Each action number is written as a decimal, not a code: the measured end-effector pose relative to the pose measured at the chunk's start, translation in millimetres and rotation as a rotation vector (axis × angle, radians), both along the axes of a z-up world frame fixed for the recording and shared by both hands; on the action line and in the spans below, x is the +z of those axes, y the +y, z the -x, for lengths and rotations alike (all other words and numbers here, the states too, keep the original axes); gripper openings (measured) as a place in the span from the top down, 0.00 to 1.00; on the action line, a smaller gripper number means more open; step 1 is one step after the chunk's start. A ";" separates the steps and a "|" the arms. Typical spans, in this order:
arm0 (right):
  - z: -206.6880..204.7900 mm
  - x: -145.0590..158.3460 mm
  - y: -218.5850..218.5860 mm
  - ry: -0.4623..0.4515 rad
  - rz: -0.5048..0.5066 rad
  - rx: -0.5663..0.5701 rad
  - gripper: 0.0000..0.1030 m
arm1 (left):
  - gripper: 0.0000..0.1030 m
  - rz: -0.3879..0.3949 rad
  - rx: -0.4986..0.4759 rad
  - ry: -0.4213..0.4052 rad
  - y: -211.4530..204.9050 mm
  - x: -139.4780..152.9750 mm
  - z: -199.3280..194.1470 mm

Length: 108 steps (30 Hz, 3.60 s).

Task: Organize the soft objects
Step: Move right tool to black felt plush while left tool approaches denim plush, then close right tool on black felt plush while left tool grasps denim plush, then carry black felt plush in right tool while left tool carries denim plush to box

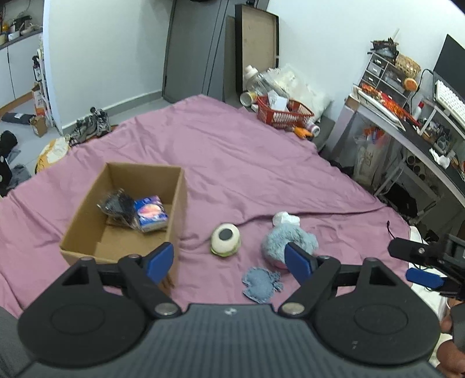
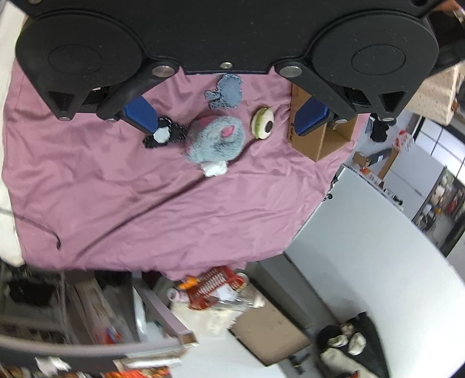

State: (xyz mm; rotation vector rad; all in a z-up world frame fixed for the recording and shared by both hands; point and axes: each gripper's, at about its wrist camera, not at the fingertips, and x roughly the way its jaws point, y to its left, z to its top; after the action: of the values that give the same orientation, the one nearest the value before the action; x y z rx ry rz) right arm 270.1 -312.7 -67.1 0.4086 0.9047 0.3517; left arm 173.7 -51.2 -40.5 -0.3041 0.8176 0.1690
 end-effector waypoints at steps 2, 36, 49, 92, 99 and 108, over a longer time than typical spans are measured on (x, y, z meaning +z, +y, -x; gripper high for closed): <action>-4.3 -10.8 -4.9 0.027 -0.015 -0.023 0.06 | 0.21 -0.008 -0.006 0.009 -6.7 -6.9 -3.5; -70.5 -150.0 -22.1 0.297 -0.139 -0.173 0.43 | 0.47 0.105 -0.049 0.217 -46.1 -144.5 -86.2; -82.7 -167.0 -19.5 0.308 -0.126 -0.175 0.71 | 0.53 0.090 -0.053 0.272 -55.9 -176.0 -101.0; -7.2 -18.9 43.1 -0.053 0.066 -0.067 0.81 | 0.67 -0.012 -0.067 0.008 11.1 -16.2 -6.5; -0.3 -1.5 69.7 -0.084 0.075 -0.041 0.81 | 0.67 -0.008 -0.042 -0.017 35.1 -6.3 1.7; 5.9 12.2 99.9 -0.104 0.084 -0.010 0.81 | 0.67 -0.001 0.000 -0.034 68.7 -0.5 7.3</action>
State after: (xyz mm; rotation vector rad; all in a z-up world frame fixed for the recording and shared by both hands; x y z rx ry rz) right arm 264.2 -212.8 -54.9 0.3149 0.8123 0.3220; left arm 166.4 17.5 -41.0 -0.3051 0.7836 0.1635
